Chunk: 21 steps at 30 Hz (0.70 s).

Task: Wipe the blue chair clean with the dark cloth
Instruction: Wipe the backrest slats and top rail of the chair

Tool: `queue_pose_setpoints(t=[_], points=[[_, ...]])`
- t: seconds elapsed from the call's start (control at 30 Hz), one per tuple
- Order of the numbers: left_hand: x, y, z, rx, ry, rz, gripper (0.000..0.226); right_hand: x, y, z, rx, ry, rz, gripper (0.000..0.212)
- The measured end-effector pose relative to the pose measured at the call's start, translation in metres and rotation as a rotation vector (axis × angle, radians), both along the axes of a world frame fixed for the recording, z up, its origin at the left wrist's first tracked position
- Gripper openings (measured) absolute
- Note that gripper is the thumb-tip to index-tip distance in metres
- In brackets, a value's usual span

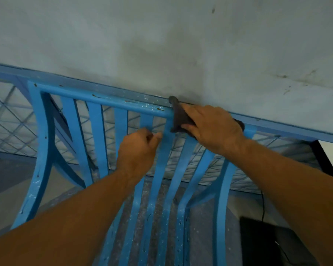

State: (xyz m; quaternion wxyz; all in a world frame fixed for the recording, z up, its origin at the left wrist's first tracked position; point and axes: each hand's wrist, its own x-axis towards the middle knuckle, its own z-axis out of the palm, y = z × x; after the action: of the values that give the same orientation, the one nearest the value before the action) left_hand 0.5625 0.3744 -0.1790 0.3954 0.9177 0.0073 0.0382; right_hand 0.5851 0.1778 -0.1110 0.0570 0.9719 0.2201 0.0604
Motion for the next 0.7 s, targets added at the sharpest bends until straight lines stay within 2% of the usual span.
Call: queue_pose_setpoints(t=[0.1,0.2,0.27,0.33,0.43,0.57,0.63,0.7], points=[[0.004,0.028,0.004,-0.034,-0.051,0.115,0.037,0.002,0.003,0.006,0.018,0.114,-0.042,0.060],[0.010,0.043,0.007,-0.068,-0.071,0.147,0.041,0.019,0.020,0.022,0.010,0.289,-0.150,0.057],[0.015,0.051,0.007,-0.064,-0.079,0.194,0.041,0.027,0.034,0.026,0.017,0.298,-0.178,0.062],[0.019,0.057,0.006,-0.066,-0.075,0.249,0.045,0.025,0.042,0.020,0.009,0.191,-0.204,0.065],[0.021,0.060,0.005,-0.076,-0.069,0.301,0.050,0.012,0.041,0.002,0.006,-0.052,-0.191,0.058],[0.026,0.061,0.004,-0.113,-0.061,0.179,0.034,0.008,0.027,-0.012,0.173,-0.207,0.094,0.051],[0.029,0.062,0.004,-0.077,-0.034,0.127,0.030,0.009,0.027,-0.006,0.218,-0.072,0.073,0.049],[0.031,0.064,0.005,-0.056,-0.031,0.094,0.030,0.016,0.035,0.007,0.134,0.110,-0.053,0.053]])
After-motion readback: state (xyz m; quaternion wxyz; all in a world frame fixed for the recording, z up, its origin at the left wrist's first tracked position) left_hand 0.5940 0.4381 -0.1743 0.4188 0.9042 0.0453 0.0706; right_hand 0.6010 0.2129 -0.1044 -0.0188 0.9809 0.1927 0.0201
